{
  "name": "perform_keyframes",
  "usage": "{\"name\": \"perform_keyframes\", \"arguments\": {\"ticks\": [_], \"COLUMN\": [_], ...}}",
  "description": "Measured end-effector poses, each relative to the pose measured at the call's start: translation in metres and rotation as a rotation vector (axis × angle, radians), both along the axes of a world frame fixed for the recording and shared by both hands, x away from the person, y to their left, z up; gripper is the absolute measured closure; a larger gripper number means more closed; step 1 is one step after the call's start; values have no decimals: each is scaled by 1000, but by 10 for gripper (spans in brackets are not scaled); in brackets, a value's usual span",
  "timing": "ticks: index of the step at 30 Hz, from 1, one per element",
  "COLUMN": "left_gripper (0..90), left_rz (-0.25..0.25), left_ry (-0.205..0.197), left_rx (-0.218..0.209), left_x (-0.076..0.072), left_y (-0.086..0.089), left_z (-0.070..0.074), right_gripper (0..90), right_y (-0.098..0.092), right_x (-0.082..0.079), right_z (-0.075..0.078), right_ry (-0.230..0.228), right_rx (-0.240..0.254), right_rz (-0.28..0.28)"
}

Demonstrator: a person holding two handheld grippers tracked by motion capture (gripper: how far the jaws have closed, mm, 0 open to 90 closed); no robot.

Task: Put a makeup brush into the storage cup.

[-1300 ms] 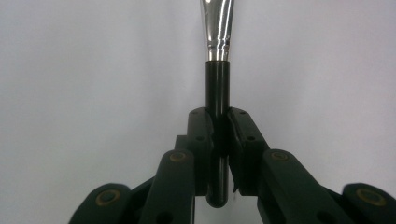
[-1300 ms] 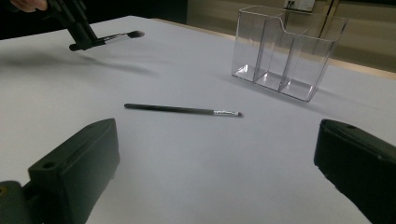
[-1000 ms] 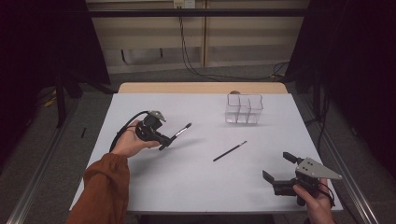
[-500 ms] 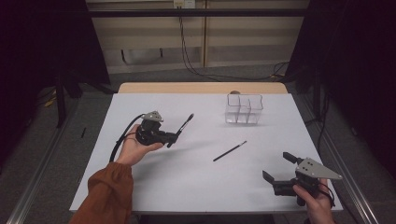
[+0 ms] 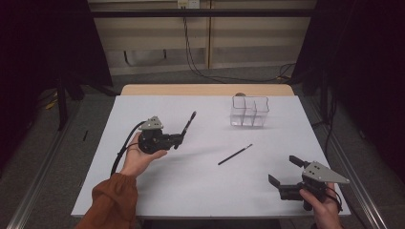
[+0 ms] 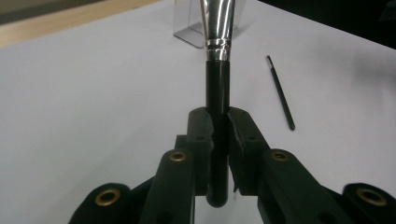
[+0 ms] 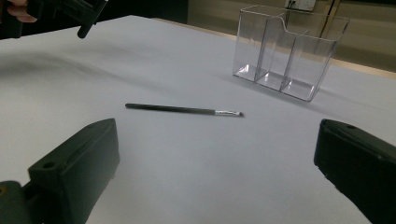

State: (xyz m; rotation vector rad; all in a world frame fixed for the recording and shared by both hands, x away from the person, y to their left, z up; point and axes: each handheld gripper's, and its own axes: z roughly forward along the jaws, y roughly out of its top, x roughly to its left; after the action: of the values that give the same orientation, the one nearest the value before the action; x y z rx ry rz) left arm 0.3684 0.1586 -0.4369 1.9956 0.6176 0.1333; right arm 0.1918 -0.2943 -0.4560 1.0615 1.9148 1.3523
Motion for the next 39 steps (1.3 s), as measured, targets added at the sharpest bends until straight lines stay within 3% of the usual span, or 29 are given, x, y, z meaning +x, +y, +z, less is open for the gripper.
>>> {"name": "perform_keyframes", "arguments": {"ticks": [16,20,28,39], "left_gripper": [798,798,798,798], "left_rz": [19,11,0,-4], "left_ry": [-7,-25,-18,-40], "left_rx": [-128,-133,-153,-179], "left_x": [-18,-25,-36,-62], "left_y": [8,8,5,10], "left_z": [-2,0,-1,1], "right_gripper": [0,0,0,0], "right_y": [2,3,5,15], "right_x": [0,1,-1,-1], "right_z": [0,0,1,1], "right_ry": [-2,-2,-13,-2], "right_rx": [0,0,0,1], "right_rz": [15,22,46,100]}}
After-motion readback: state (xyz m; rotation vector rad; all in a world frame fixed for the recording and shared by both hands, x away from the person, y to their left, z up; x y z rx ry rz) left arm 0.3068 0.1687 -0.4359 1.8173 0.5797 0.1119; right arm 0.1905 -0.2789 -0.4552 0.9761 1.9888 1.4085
